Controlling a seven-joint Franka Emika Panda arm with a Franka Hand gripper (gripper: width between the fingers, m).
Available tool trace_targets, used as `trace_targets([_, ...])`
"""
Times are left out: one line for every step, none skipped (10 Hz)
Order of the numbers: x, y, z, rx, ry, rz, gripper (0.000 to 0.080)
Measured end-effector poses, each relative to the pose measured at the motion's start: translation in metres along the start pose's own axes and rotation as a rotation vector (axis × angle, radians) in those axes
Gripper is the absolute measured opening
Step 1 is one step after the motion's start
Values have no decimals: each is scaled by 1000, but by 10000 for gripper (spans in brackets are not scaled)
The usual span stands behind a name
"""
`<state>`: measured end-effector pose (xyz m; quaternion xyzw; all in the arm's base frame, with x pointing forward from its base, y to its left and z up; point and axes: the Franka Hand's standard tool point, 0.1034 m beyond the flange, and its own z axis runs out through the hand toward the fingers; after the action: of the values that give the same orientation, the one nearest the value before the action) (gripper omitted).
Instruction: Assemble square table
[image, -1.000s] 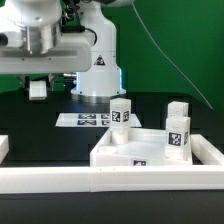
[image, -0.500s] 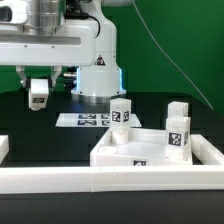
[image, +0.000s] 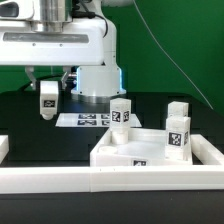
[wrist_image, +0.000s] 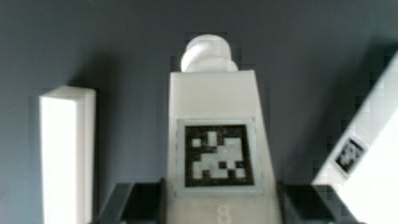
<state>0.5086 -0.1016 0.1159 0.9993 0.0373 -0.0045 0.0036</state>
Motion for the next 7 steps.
trace_targets([12, -9, -1, -11, 10, 0, 290])
trace_targets([13, -10, 2, -29, 18, -19, 290])
trace_targets([6, -1, 5, -45, 17, -57, 290])
trace_targets([7, -1, 5, -45, 17, -50, 290])
trace_targets([7, -2, 5, -44, 17, -52, 290])
trace_targets([8, -4, 5, -43, 18, -49, 290])
trace_targets([13, -10, 3, -38, 21, -54, 290])
